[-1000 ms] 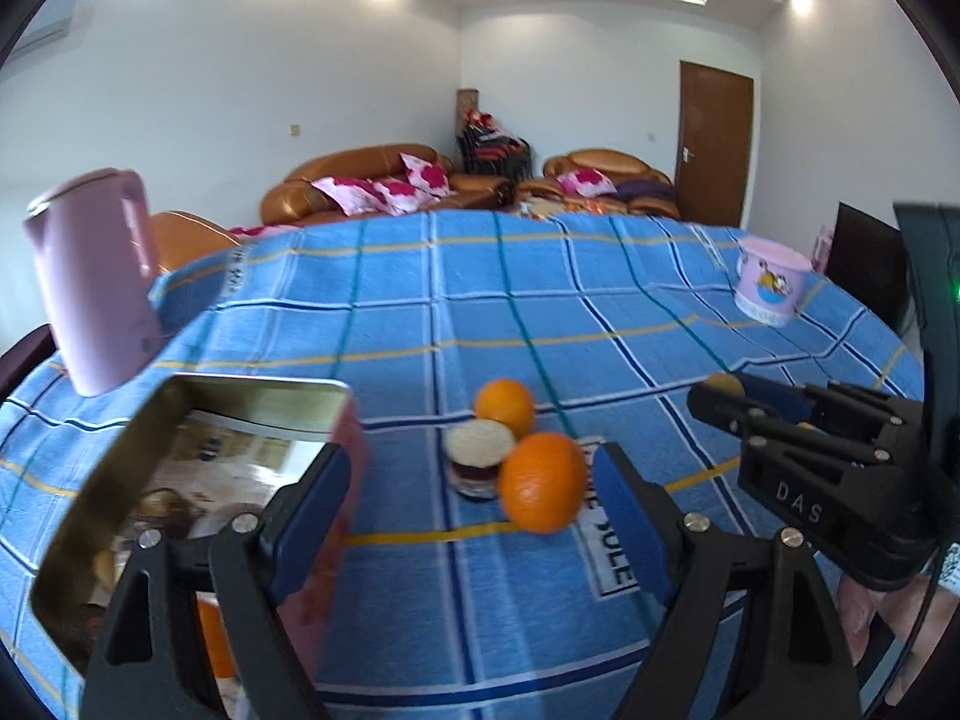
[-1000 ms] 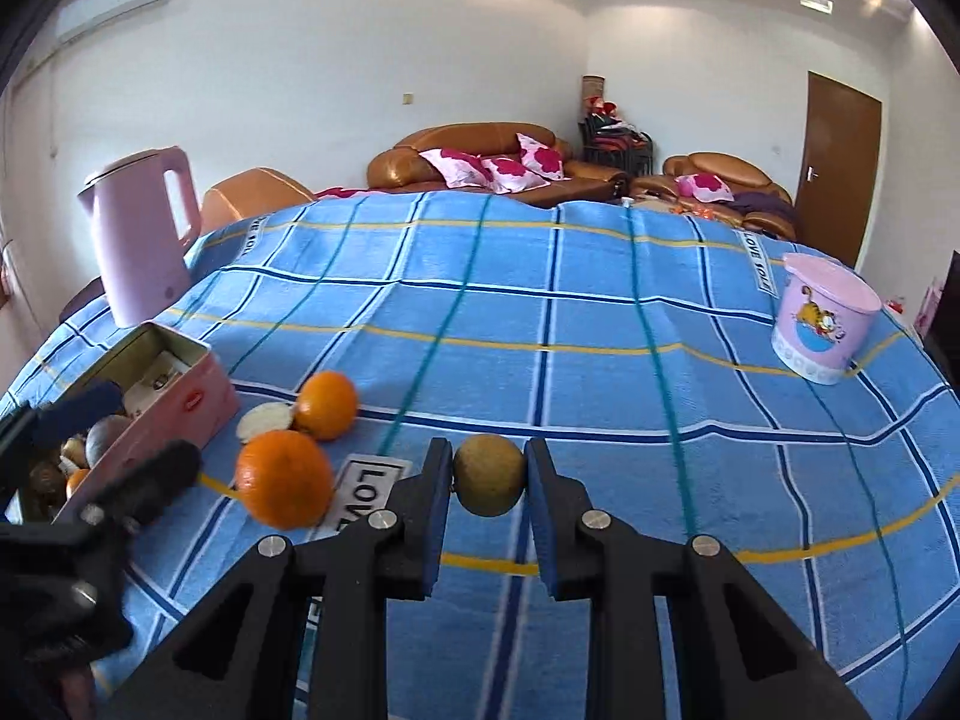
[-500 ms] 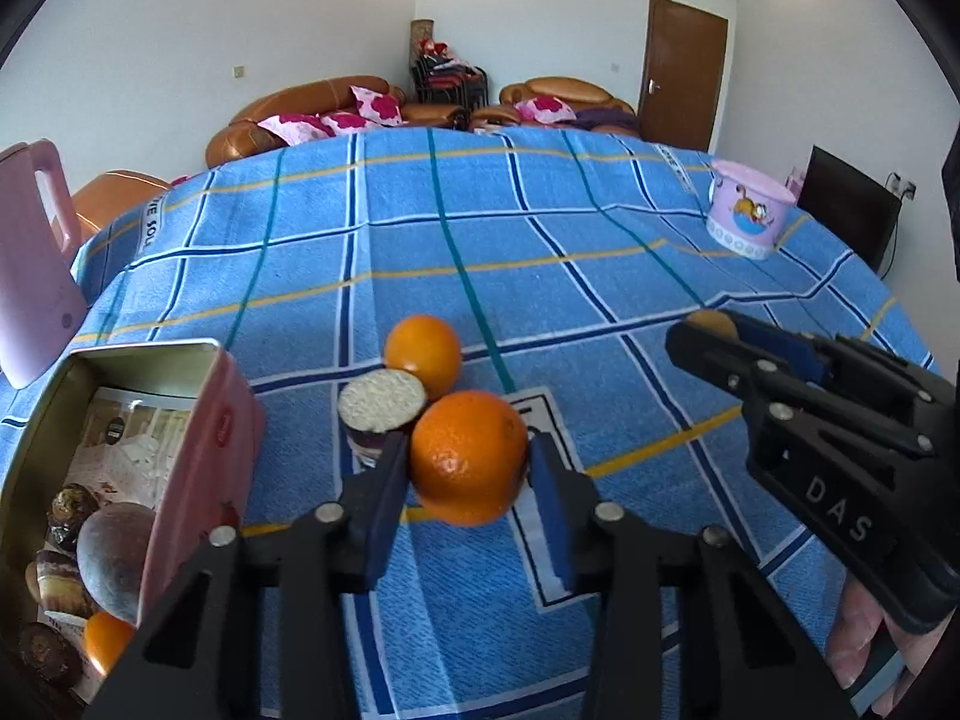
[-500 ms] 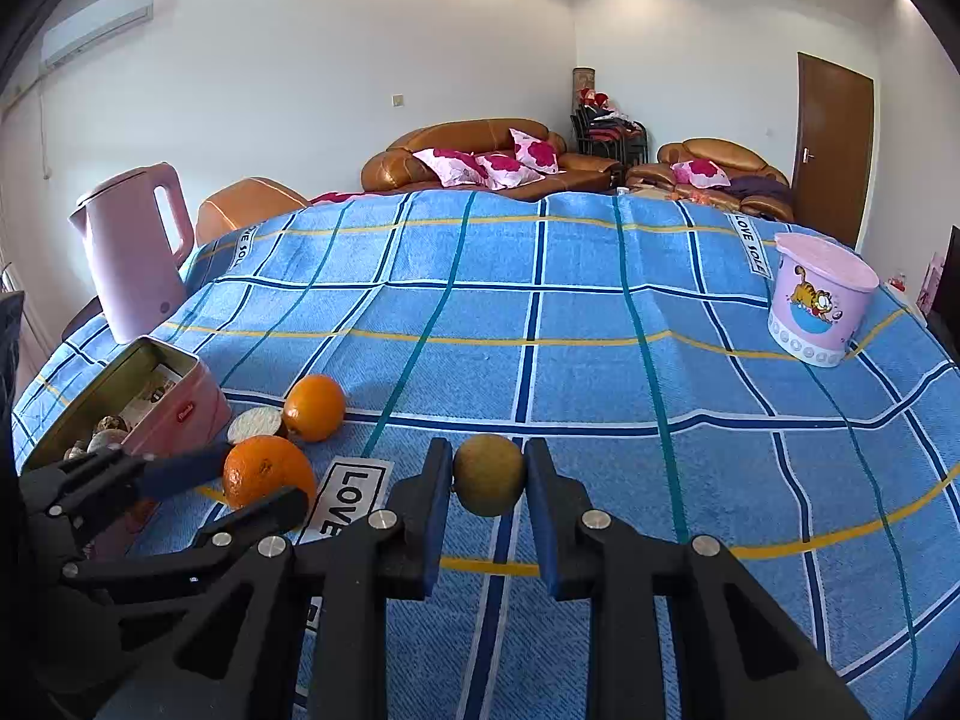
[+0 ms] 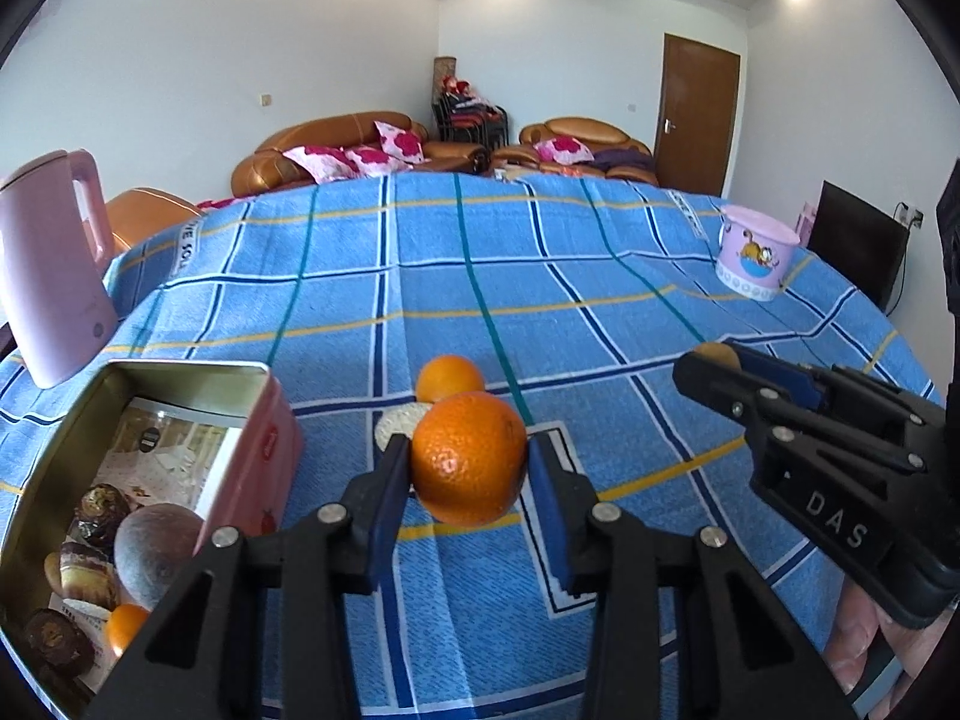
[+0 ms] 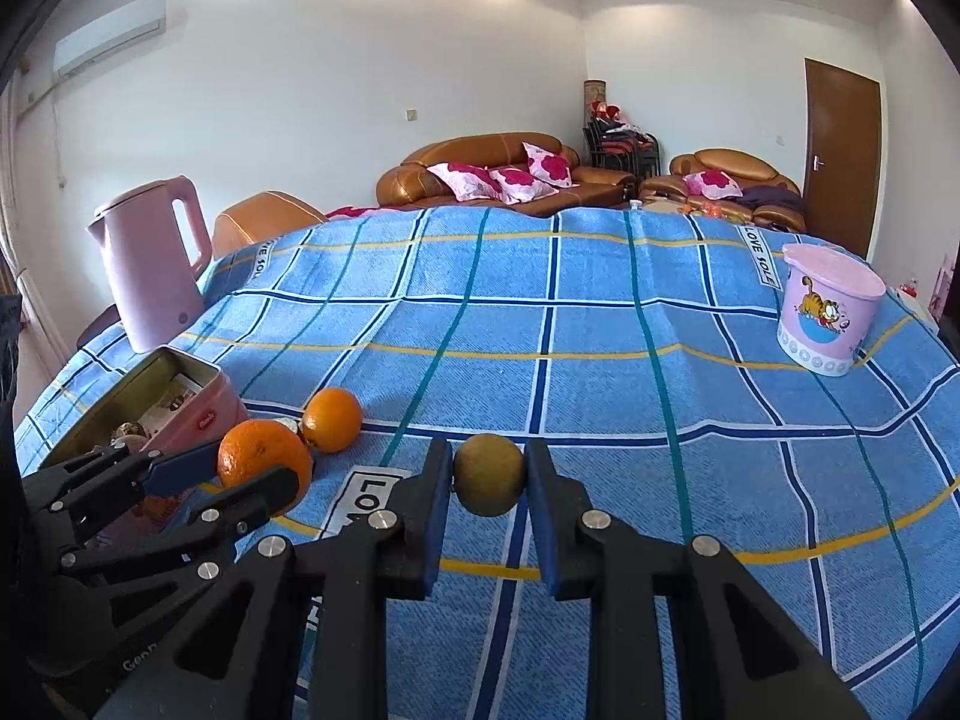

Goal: Organize fruits
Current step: 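Move the left gripper to an orange and grasp it, then lift the orange with the left gripper while the right holds the kiwi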

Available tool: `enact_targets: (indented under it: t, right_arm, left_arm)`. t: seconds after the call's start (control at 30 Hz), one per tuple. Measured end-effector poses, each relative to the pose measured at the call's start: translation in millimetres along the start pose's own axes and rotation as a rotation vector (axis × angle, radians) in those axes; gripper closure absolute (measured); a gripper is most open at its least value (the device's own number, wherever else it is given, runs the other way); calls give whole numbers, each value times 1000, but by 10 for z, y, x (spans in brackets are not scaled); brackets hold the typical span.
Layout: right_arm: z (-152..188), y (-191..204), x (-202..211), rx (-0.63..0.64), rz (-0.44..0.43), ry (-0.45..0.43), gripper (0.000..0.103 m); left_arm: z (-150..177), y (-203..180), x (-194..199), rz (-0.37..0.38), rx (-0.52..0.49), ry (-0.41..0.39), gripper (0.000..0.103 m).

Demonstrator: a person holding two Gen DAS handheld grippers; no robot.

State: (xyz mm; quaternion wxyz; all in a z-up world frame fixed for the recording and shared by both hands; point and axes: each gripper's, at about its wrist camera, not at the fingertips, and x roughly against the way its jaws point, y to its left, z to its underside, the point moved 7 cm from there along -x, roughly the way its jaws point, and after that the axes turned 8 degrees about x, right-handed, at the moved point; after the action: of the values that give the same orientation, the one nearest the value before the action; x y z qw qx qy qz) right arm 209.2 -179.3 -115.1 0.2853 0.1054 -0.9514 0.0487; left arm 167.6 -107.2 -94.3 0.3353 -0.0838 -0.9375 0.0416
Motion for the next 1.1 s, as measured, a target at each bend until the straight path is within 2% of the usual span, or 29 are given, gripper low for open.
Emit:
enact_targets:
  t: [0.37,1.1]
  right_arm:
    - [-29,36,85,13,-21,-46,77]
    - [-77,65,225,30,-31,-123,77]
  left_arm:
    - [-41,19,105,-23,-1,-65,62]
    - [-74,41,250,-42,3,-141,62]
